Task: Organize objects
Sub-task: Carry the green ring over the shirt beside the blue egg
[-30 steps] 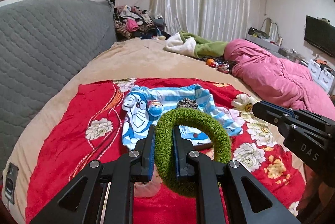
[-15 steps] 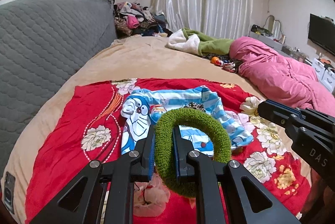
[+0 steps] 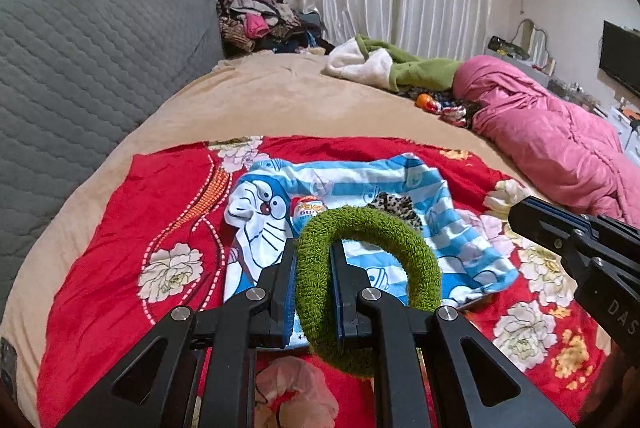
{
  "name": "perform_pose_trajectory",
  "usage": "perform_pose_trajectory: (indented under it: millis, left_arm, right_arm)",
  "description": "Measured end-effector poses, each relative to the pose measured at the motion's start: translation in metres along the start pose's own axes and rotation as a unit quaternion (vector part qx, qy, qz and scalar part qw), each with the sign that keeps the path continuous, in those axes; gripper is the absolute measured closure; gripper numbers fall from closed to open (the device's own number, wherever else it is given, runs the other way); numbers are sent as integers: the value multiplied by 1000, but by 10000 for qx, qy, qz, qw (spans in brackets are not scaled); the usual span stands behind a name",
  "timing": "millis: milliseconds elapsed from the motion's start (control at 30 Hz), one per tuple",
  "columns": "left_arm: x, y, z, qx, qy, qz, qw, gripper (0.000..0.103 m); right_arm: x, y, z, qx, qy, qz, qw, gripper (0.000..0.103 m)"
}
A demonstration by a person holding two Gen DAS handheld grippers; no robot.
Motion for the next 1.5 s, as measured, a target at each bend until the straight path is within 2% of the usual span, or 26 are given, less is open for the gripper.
perform_pose_trajectory:
  millis: [533, 1000, 1500]
  left_arm:
    - [-87, -16, -8, -27, -11, 386, 9993, 88]
    - [-125, -27, -8, -28, -12, 596, 9982, 88]
    - [-150, -44, -7, 35, -8, 850, 9964, 88]
  right_arm:
    - [-70, -20, -28, -77, 5, 281, 9996, 95]
    - [-113, -44, -40, -70, -55, 578, 9983, 95]
    - [-134, -58, -47, -102, -76, 737, 9972, 95]
Point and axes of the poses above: each gripper's, at about its wrist camera, not at the fingertips, and x roughly against the way its jaws point, z to its left, y to its top, the point moved 9 cm from there along -x, roughly the way its jaws point, and after that the axes turned 1 degree about -x, right-handed, at the moved point
